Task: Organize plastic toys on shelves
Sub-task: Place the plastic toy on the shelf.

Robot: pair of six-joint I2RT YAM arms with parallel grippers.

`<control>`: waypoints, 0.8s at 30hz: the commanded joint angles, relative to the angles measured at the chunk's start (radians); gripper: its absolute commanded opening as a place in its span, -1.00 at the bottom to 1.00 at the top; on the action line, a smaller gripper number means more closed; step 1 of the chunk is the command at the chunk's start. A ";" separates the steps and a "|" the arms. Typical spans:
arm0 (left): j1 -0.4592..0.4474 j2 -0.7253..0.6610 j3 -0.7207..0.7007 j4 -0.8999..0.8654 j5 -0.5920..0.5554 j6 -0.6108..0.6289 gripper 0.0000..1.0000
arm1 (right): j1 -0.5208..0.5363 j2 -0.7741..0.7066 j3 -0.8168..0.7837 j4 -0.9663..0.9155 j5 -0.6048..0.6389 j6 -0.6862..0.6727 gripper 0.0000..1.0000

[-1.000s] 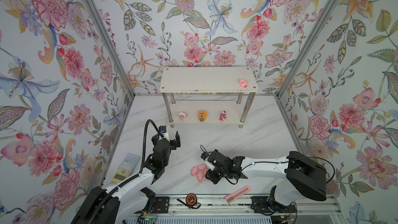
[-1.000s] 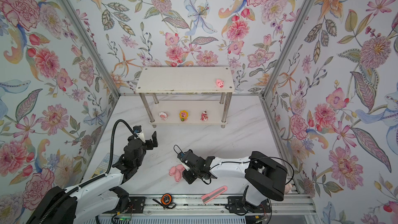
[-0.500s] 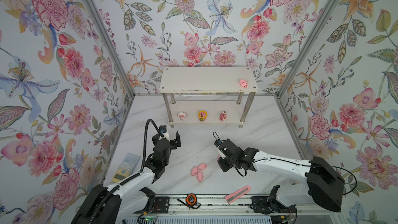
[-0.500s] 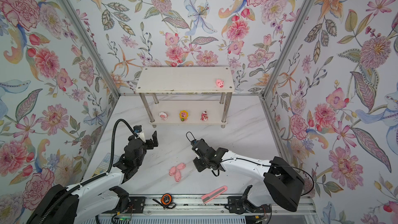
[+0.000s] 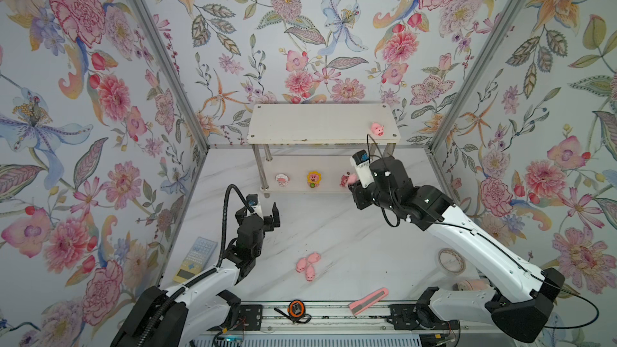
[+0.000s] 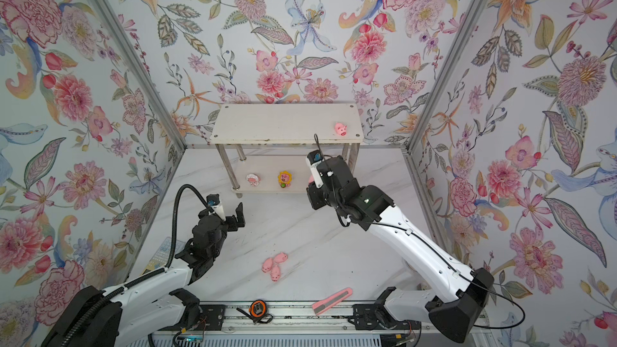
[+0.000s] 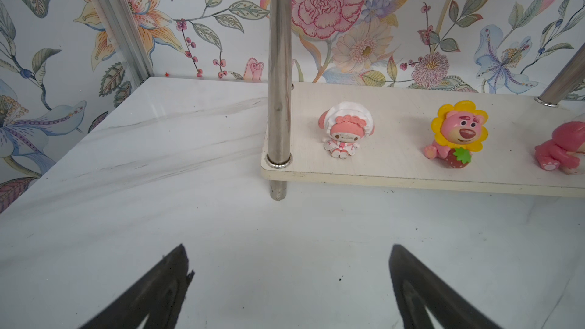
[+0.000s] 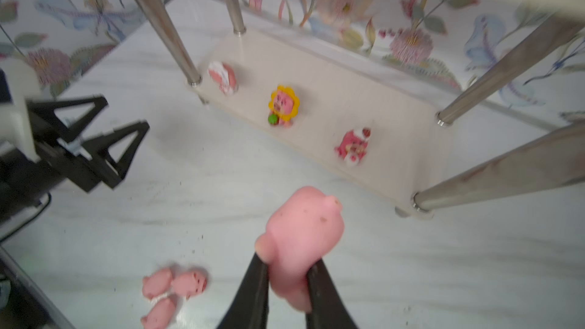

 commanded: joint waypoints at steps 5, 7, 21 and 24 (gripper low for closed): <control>0.010 -0.043 0.013 -0.021 0.022 -0.003 0.98 | -0.167 0.275 0.530 -0.222 -0.137 -0.111 -0.57; 0.011 -0.060 0.009 -0.030 0.013 -0.003 0.98 | -0.188 0.366 0.669 -0.284 -0.171 -0.120 -0.57; 0.011 -0.080 0.021 -0.067 0.004 -0.005 0.98 | -0.246 0.641 0.989 -0.426 -0.281 -0.110 -0.52; 0.011 -0.071 0.025 -0.066 0.007 -0.006 0.98 | -0.249 0.655 0.988 -0.427 -0.282 -0.110 -0.52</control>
